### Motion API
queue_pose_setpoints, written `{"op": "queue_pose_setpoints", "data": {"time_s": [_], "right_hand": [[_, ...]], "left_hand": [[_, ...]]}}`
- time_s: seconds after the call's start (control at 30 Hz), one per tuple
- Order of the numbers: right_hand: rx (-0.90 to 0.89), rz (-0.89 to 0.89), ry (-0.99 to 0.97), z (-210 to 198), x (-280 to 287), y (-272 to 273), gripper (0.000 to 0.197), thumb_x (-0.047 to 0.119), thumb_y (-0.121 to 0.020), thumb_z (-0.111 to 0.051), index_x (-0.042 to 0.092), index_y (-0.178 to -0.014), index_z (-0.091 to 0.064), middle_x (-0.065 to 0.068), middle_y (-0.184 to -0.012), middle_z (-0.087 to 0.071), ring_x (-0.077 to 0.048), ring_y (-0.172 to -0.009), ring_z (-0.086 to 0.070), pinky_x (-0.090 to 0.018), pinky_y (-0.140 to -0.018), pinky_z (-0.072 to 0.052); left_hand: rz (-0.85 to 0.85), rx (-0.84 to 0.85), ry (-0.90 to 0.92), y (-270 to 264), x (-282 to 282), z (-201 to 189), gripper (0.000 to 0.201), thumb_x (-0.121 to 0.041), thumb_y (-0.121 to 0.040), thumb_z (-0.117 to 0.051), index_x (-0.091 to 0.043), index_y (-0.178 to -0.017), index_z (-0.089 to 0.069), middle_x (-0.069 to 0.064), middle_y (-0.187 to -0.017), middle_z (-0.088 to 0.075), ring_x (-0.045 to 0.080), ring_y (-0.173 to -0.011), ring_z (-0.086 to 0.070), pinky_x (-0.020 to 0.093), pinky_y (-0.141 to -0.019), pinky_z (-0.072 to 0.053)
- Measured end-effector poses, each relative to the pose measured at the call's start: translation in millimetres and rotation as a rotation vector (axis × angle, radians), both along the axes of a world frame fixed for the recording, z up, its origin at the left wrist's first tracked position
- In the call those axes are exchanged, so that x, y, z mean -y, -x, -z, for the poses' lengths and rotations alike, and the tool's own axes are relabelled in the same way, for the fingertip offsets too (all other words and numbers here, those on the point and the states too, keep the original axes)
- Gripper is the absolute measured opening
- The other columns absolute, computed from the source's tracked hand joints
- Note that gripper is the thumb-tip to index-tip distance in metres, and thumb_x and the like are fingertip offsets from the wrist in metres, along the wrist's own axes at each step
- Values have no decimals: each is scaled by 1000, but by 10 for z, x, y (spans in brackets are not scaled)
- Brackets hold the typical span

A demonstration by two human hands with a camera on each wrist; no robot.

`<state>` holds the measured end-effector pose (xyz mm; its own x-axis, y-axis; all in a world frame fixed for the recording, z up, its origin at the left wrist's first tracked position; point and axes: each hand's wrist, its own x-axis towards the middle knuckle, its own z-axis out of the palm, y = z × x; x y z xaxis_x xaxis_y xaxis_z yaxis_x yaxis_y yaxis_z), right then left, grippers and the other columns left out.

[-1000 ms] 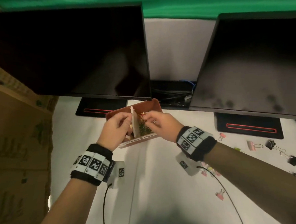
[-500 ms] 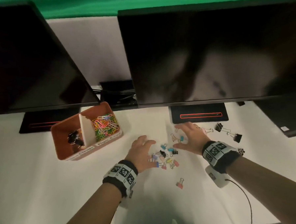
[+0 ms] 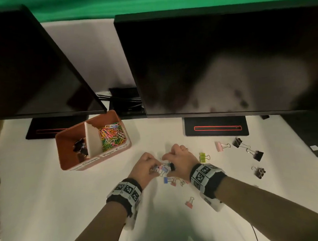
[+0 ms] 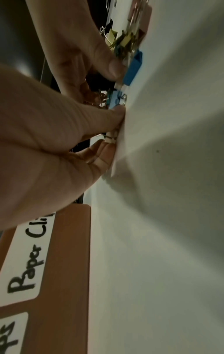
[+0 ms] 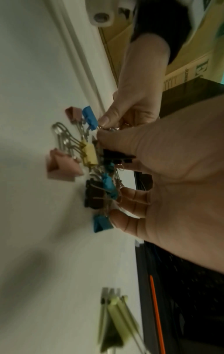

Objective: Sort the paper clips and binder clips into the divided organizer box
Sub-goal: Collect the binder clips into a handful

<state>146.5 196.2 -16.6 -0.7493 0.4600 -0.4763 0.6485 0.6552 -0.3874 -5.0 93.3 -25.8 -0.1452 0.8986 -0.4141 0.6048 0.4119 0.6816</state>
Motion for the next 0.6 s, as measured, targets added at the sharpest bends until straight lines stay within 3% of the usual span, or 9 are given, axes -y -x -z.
{"op": "queue_pose_setpoints", "data": {"time_s": [0.1,0.2,0.4,0.6], "right_hand": [[-34,22,43,-12,-12,19,29,39,-83,-61,25,-108,-56,-5,-113,-42,-25,-105,-42,-39,-87,-47],[-12,15,73,-32,-60,28,17,26,-87,-58,18,-101,-62,-7,-113,-47,-26,-104,-47,-38,-88,-46],[-19,17,143,-35,-122,36,17,18,-84,-63,12,-99,-67,-9,-112,-49,-28,-100,-52,-32,-86,-44],[4,-9,145,-61,-131,58,19,19,-84,-63,12,-101,-66,-10,-112,-50,-28,-100,-53,-32,-85,-44]], "left_hand": [[7,-20,13,6,-11,7,23,-6,-74,-72,-14,-95,-64,-3,-99,-42,14,-86,-52,15,-80,-45],[-21,-18,20,16,-18,5,19,-6,-74,-71,-13,-89,-63,-3,-98,-42,15,-84,-54,17,-80,-46],[12,-71,22,56,-16,55,15,-13,-74,-71,-13,-81,-58,-1,-84,-52,17,-76,-51,23,-69,-39],[-40,-28,15,94,56,107,21,-15,-75,-72,-24,-71,-53,-6,-77,-56,14,-71,-52,13,-64,-38]]}}
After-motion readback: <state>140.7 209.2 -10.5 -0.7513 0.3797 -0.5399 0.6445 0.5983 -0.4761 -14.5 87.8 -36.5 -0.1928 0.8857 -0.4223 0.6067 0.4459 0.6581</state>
